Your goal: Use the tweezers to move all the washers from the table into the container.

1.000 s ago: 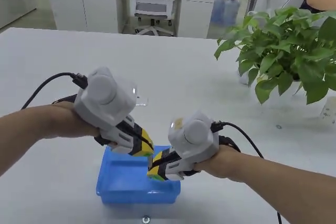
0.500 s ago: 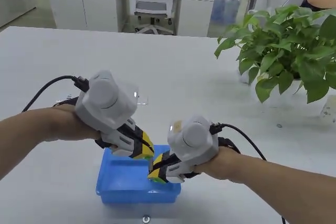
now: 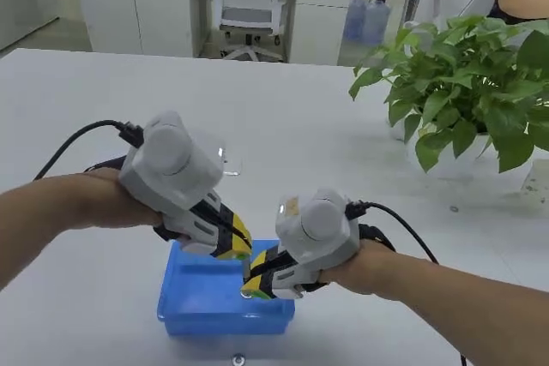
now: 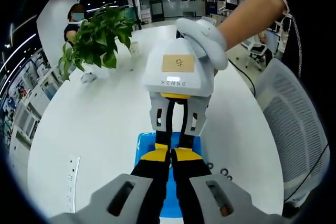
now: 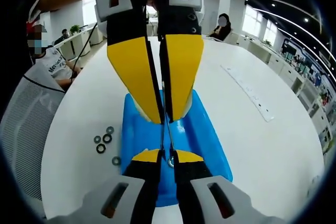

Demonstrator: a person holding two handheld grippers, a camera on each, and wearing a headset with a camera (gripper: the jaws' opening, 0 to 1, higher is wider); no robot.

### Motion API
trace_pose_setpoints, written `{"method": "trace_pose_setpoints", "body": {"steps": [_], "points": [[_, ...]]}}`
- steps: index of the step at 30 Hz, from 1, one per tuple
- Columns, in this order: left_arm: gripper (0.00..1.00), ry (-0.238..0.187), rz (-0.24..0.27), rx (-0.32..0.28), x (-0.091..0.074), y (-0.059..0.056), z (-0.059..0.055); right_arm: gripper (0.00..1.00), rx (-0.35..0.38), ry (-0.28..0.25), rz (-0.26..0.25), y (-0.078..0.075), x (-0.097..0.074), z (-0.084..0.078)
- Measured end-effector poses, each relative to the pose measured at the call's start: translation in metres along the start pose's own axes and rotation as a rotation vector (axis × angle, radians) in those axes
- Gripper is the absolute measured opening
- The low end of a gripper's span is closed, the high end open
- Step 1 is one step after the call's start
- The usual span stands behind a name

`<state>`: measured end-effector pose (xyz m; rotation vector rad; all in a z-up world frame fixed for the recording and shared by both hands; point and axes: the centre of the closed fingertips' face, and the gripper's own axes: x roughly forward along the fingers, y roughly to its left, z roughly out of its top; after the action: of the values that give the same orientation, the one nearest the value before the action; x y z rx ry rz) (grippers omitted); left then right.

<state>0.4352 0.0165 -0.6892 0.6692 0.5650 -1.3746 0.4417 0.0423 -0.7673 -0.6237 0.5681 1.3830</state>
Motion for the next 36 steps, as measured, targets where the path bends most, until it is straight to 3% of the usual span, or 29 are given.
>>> {"method": "trace_pose_setpoints", "body": {"steps": [21, 29, 36], "points": [[0.06, 0.036, 0.037, 0.016, -0.040, -0.023, 0.022, 0.11, -0.053, -0.050, -0.041, 0.020, -0.025, 0.037], [0.06, 0.055, 0.035, 0.009, -0.048, -0.038, 0.022, 0.11, -0.068, -0.061, -0.033, 0.040, -0.028, 0.043], [0.06, 0.073, 0.020, 0.001, -0.050, -0.054, 0.015, 0.11, -0.078, -0.059, -0.023, 0.056, -0.025, 0.042]]}}
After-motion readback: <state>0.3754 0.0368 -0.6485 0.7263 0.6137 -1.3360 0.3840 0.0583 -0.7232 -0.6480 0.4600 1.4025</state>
